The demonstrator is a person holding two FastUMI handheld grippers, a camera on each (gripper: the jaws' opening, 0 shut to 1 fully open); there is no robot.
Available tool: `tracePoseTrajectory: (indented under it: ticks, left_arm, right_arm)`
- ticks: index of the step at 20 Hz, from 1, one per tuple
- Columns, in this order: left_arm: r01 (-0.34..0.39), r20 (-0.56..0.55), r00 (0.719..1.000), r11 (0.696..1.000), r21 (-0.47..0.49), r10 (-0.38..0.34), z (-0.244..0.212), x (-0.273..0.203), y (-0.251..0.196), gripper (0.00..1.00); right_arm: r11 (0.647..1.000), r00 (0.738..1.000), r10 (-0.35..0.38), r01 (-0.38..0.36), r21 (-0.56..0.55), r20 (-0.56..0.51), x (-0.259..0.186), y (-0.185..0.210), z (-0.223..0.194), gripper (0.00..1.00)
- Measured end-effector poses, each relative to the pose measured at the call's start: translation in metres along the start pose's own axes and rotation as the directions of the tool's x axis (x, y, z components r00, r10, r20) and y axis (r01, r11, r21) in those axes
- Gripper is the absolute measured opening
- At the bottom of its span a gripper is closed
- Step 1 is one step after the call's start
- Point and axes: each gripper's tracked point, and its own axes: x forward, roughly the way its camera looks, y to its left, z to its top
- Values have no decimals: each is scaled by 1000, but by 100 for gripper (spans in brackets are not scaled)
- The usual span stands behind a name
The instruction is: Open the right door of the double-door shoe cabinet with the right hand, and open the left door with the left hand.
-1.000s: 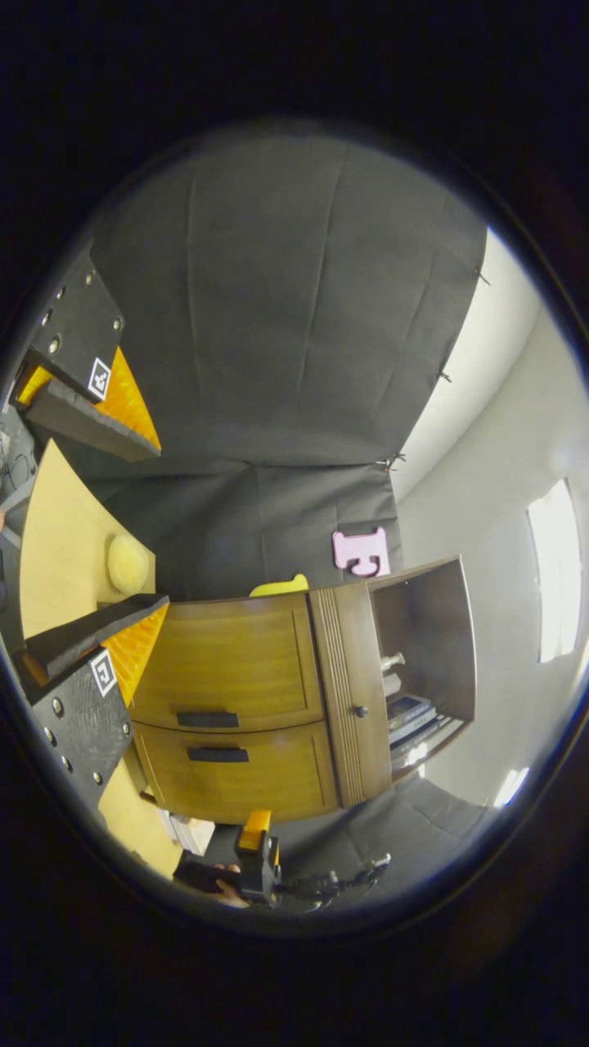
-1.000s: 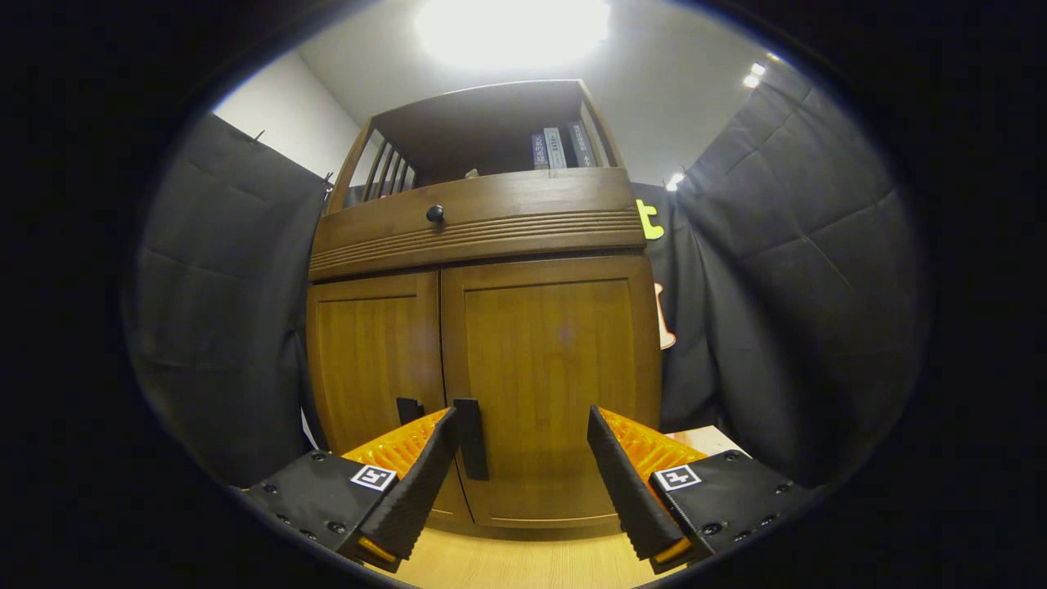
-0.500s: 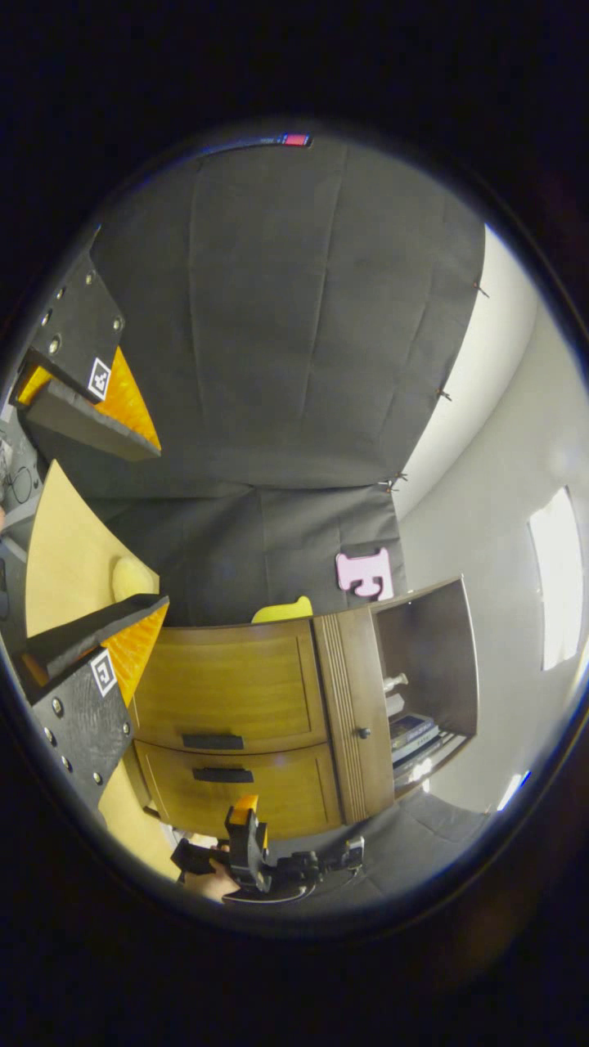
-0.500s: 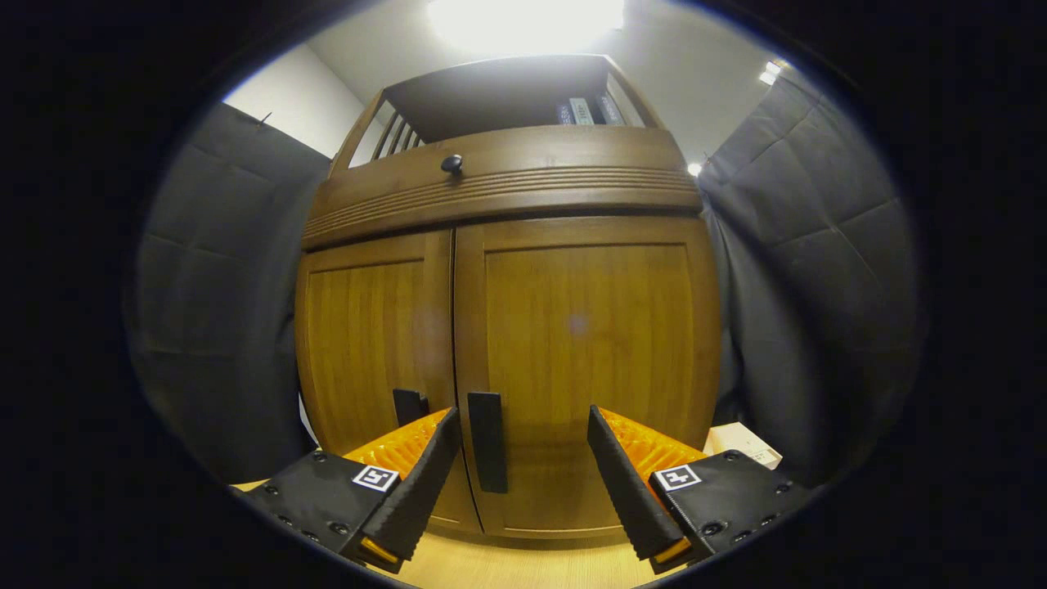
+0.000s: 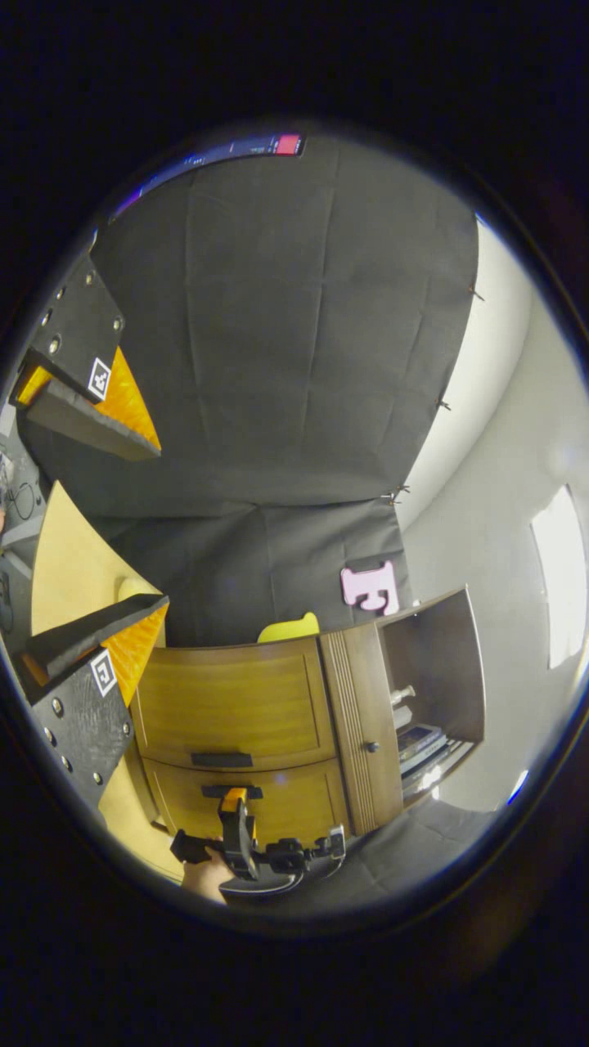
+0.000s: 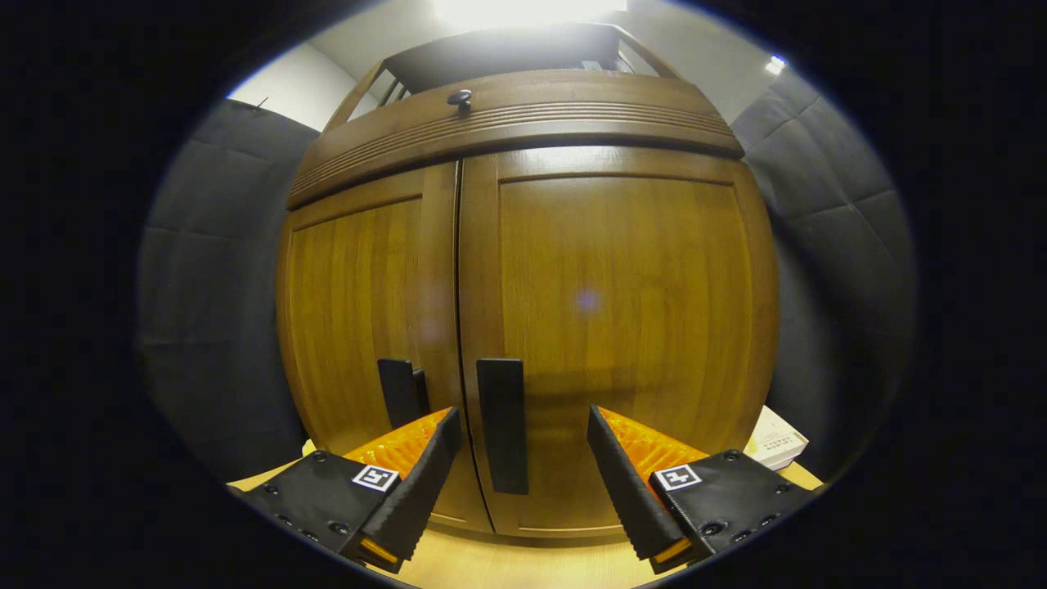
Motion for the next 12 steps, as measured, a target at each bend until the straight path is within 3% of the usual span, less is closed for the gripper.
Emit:
tracePoseTrajectory:
  ticks: [2, 6, 8, 10, 12]
  left_arm:
    - [-11, -3, 1000, 1000, 1, 11, 0, 0, 1, 95]
    - [-21, -4, 1000, 1000, 5, 21, 2, 0, 2, 95]
    - [-25, -2, 1000, 1000, 8, 25, 2, 0, 2, 95]
    - [-28, -2, 1000, 1000, 9, 28, 2, 1, 2, 94]
    - [-30, -3, 1000, 1000, 6, 30, 2, 2, 2, 94]
  right_arm:
    - [1000, 1000, -1, 1, -1, -12, 7, 5, -2, 83]
    - [1000, 999, -4, 4, 2, -47, 18, 8, -11, 80]
    - [1000, 997, 1, 0, 9, -72, 30, 11, -18, 50]
    - [1000, 996, 4, -2, 22, -89, 37, 12, -22, 45]
    - [1000, 997, -3, 3, 7, -83, 38, 13, -27, 33]
